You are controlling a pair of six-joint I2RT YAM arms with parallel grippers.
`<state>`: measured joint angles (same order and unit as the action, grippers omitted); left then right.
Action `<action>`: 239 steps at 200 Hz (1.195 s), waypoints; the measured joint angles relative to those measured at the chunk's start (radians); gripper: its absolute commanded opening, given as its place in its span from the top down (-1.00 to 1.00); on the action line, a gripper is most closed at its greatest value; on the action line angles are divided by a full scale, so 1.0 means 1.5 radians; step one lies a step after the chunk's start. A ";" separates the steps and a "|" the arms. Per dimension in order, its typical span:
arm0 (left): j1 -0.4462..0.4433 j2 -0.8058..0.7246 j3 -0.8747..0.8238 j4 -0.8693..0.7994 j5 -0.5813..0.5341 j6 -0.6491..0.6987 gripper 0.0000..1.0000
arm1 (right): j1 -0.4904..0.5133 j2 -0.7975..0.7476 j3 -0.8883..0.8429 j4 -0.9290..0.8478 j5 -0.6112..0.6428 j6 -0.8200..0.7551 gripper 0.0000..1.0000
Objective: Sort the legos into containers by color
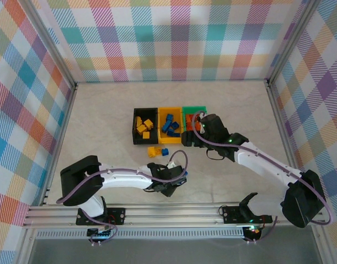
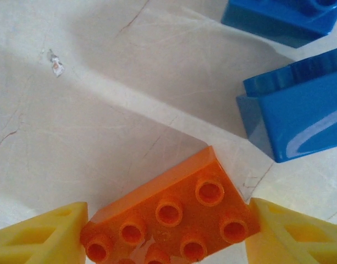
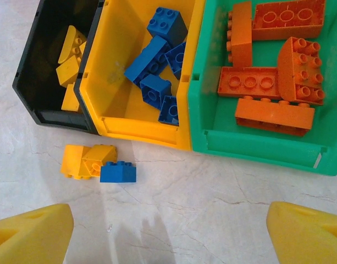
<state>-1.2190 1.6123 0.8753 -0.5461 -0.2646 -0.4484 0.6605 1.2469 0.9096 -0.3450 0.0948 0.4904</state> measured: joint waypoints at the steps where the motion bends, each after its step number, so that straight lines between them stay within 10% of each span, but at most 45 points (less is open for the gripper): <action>1: 0.000 0.000 0.000 0.000 0.000 0.000 -0.11 | 0.000 -0.001 0.000 0.000 0.001 0.000 -0.82; 114: 0.097 -0.051 0.055 -0.013 -0.011 0.049 -0.06 | -0.030 -0.157 -0.089 -0.068 0.117 0.060 -0.86; 239: 0.255 0.298 0.605 0.009 0.054 0.173 -0.10 | -0.035 -0.180 -0.122 -0.081 0.129 0.095 -0.93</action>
<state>-0.8368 2.0590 1.7824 -0.5320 -0.1833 -0.1894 0.6079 0.9775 0.7269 -0.4664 0.2886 0.6334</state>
